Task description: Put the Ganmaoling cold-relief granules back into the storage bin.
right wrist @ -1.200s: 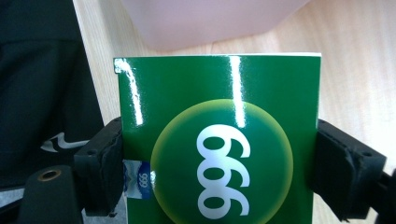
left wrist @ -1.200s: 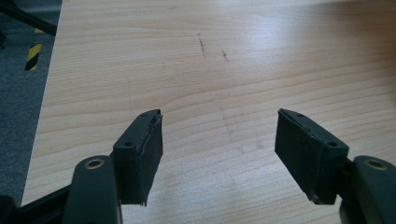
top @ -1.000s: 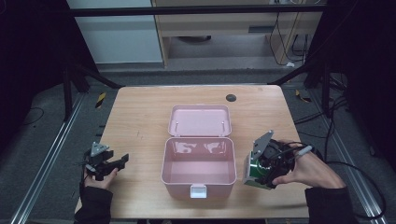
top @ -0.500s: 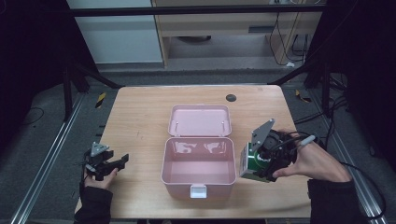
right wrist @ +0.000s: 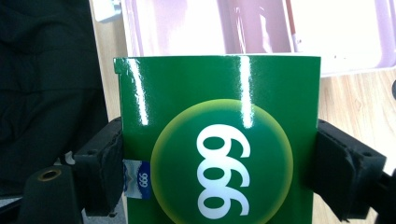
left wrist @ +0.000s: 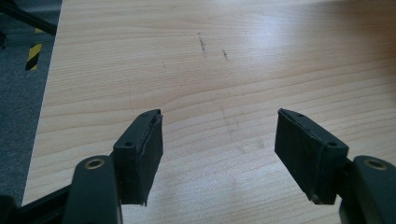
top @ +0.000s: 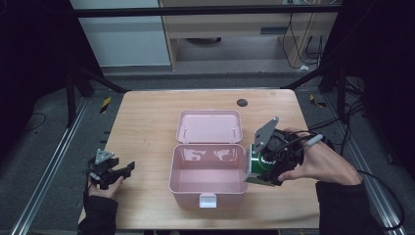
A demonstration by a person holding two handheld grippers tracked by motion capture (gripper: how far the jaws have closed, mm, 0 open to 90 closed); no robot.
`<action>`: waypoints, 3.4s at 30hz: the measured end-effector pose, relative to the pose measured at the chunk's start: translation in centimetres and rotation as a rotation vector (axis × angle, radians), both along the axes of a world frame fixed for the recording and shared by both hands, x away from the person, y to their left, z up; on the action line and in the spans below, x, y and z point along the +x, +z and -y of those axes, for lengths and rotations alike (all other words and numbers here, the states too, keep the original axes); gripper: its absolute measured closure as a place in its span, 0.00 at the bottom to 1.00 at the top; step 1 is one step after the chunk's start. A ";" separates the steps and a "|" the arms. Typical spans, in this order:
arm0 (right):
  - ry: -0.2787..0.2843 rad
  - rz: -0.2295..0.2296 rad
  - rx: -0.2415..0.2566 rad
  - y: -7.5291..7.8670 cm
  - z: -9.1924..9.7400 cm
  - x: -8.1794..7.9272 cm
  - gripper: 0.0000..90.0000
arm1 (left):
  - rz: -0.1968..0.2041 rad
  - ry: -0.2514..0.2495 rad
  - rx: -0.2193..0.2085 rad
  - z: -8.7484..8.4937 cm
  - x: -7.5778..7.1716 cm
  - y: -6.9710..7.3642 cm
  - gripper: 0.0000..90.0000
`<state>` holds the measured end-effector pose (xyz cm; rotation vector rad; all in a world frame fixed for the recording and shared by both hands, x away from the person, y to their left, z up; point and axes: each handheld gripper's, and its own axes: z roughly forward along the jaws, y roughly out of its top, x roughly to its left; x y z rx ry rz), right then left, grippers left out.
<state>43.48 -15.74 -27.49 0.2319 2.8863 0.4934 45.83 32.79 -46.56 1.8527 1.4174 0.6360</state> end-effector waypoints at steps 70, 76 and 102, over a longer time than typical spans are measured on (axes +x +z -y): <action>0.127 -0.036 -0.053 -4.8 -9.3 2.4 0.18 | 0.005 0.001 -0.002 -0.1 0.0 0.1 0.36; 0.134 -0.045 -0.040 -5.3 -9.5 2.6 0.18 | 0.008 0.001 -0.003 -0.1 -0.1 0.1 0.36; 0.130 -0.095 -0.054 -8.8 -9.2 3.7 0.18 | 0.009 0.002 -0.001 -0.1 -0.1 0.1 0.36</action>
